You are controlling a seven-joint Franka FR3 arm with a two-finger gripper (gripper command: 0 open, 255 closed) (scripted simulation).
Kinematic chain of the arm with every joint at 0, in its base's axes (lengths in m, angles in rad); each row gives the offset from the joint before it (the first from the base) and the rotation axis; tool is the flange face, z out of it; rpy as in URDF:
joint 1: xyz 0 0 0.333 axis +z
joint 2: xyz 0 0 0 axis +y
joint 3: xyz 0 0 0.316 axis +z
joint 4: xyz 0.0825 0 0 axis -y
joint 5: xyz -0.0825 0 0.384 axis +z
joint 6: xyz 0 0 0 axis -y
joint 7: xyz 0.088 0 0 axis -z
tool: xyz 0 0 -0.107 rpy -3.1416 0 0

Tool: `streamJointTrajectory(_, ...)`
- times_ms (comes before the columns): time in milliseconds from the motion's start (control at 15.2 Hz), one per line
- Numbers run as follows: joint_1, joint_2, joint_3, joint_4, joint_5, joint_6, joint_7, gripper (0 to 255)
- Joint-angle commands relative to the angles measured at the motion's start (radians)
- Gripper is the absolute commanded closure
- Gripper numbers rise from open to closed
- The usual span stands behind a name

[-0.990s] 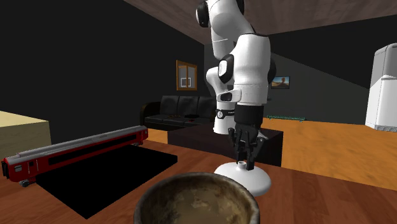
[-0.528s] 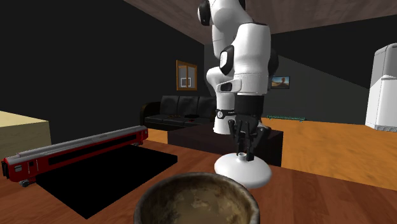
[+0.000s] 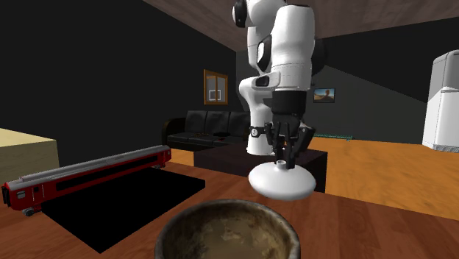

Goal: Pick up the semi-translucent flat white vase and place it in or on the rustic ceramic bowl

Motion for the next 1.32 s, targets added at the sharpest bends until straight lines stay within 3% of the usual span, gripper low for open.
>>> streamJointTrajectory(0,-0.009,-0.030,0.012,0.000,0.032,-0.023,-0.023,255)
streamJointTrajectory(990,-0.032,-0.200,0.041,0.055,0.199,-0.208,-0.146,255)
streamJointTrajectory(1188,-0.032,-0.222,0.040,0.069,0.217,-0.240,-0.160,255)
streamJointTrajectory(1254,-0.038,-0.187,0.036,0.111,0.190,-0.253,-0.153,255)
